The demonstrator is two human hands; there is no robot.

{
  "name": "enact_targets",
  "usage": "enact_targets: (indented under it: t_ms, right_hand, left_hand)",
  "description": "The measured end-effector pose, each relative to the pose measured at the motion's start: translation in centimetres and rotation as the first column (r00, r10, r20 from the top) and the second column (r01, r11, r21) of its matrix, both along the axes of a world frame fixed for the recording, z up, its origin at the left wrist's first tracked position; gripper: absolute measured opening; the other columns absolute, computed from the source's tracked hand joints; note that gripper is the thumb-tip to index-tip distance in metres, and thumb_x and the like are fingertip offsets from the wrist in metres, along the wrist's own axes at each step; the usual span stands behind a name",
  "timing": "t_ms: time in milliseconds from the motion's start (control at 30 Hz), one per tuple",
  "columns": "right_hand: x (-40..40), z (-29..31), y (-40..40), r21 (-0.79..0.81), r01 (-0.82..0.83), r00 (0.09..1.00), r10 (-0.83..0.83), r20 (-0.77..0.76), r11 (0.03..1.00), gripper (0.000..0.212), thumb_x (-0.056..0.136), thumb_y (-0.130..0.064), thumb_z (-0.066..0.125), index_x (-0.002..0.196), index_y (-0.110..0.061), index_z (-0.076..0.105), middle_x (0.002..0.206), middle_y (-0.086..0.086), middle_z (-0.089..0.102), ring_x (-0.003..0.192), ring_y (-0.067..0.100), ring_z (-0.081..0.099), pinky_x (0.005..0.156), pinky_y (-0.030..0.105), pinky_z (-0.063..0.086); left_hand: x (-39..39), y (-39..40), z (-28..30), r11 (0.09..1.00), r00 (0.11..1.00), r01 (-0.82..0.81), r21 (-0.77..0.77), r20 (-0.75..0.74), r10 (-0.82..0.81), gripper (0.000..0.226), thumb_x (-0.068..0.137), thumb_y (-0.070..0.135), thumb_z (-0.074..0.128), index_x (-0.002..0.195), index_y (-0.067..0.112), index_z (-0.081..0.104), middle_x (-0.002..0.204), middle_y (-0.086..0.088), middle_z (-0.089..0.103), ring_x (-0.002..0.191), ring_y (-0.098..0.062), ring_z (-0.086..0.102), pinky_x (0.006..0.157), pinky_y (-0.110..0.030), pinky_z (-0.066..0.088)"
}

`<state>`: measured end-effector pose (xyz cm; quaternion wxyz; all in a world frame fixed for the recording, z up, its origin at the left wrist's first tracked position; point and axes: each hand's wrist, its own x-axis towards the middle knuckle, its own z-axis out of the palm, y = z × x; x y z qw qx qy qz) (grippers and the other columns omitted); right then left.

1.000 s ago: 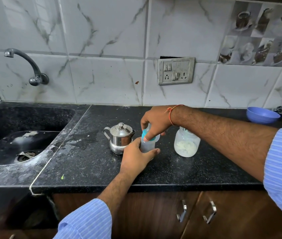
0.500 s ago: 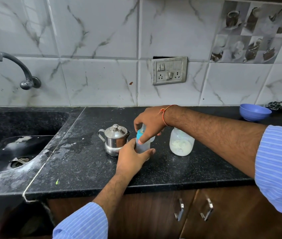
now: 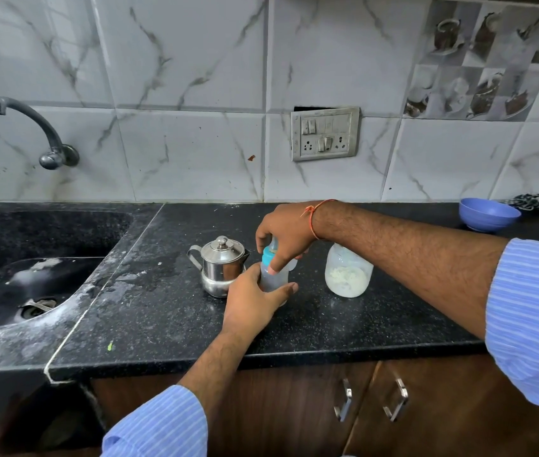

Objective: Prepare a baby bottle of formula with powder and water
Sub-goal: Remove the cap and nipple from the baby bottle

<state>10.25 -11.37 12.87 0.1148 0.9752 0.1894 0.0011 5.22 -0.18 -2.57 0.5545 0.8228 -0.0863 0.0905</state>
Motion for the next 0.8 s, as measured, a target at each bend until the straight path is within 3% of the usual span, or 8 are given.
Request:
enact_targets:
  t_ms: [133, 233, 300, 467, 567, 700, 800]
  right_hand:
    - [0.1, 0.7, -0.4, 0.046, -0.013, 1.0, 0.013, 0.008, 0.999, 0.04, 0.072, -0.034, 0.093, 0.065, -0.039, 0.054, 0.069, -0.018, 0.059, 0.071, 0.014, 0.067, 0.065, 0.028, 0.049]
    - [-0.5, 2.5, -0.7, 0.086, -0.05, 0.991, 0.06, -0.119, 0.995, 0.031, 0.07, -0.036, 0.093, 0.077, -0.041, 0.063, 0.082, -0.017, 0.066, 0.08, 0.015, 0.071, 0.071, 0.03, 0.055]
    - [-0.8, 3.8, -1.2, 0.127, -0.062, 0.971, 0.09, -0.223, 0.99, 0.035, 0.069, -0.034, 0.093, 0.095, -0.038, 0.07, 0.099, -0.01, 0.072, 0.091, 0.018, 0.076, 0.078, 0.034, 0.061]
    - [-0.5, 5.8, -3.3, 0.246, -0.001, 0.984, 0.045, -0.175, 0.969, 0.044, 0.07, -0.034, 0.095, 0.103, -0.037, 0.066, 0.1, -0.008, 0.071, 0.091, 0.02, 0.073, 0.084, 0.033, 0.059]
    - [0.5, 5.9, -4.7, 0.393, 0.09, 0.984, -0.021, -0.175, 0.915, 0.044, 0.07, -0.034, 0.096, 0.1, -0.033, 0.064, 0.098, -0.003, 0.076, 0.078, 0.021, 0.073, 0.08, 0.034, 0.061]
    - [1.6, 4.8, -5.8, 0.504, 0.18, 0.977, -0.096, -0.188, 0.845, 0.054, 0.064, -0.038, 0.099, 0.106, -0.034, 0.065, 0.106, 0.002, 0.077, 0.095, 0.027, 0.078, 0.089, 0.048, 0.065]
    - [2.0, 3.5, -6.1, 0.592, 0.247, 0.964, -0.131, -0.233, 0.767, 0.061, 0.056, -0.035, 0.101, 0.107, -0.033, 0.066, 0.109, 0.005, 0.077, 0.097, 0.027, 0.076, 0.089, 0.048, 0.065]
  left_hand:
    - [0.0, 0.1, -0.1, 1.0, 1.0, -0.003, -0.001, 0.01, 0.003, 0.043, 0.083, 0.044, 0.096, 0.114, 0.025, 0.072, 0.099, 0.015, 0.079, 0.091, 0.003, 0.073, 0.069, -0.009, 0.049]
    - [0.1, 0.1, -0.2, 1.0, 1.0, -0.013, 0.008, 0.01, 0.013, 0.045, 0.082, 0.047, 0.096, 0.114, 0.026, 0.073, 0.1, 0.013, 0.08, 0.093, -0.003, 0.075, 0.071, -0.014, 0.052]
    - [0.0, 0.0, -0.1, 1.0, 1.0, -0.006, 0.0, 0.006, 0.006, 0.044, 0.083, 0.044, 0.097, 0.115, 0.026, 0.073, 0.099, 0.013, 0.08, 0.089, 0.002, 0.075, 0.068, -0.01, 0.052]
    - [-0.1, 0.0, 0.0, 1.0, 1.0, -0.006, 0.01, 0.003, 0.006, 0.045, 0.083, 0.046, 0.096, 0.116, 0.029, 0.071, 0.101, 0.016, 0.078, 0.091, 0.002, 0.073, 0.069, -0.011, 0.048]
    - [-0.1, 0.0, 0.0, 1.0, 1.0, -0.001, 0.001, -0.004, 0.001, 0.046, 0.083, 0.045, 0.096, 0.119, 0.03, 0.072, 0.102, 0.016, 0.079, 0.086, 0.011, 0.071, 0.068, -0.008, 0.049]
    - [-0.2, 0.0, 0.1, 1.0, 1.0, 0.002, -0.002, -0.006, -0.002, 0.048, 0.084, 0.045, 0.096, 0.122, 0.031, 0.071, 0.104, 0.018, 0.078, 0.089, 0.01, 0.07, 0.069, -0.005, 0.049]
    - [-0.2, 0.0, 0.1, 1.0, 1.0, 0.0, -0.01, -0.005, 0.0, 0.048, 0.083, 0.044, 0.096, 0.123, 0.03, 0.072, 0.105, 0.018, 0.078, 0.093, 0.007, 0.071, 0.069, -0.005, 0.048]
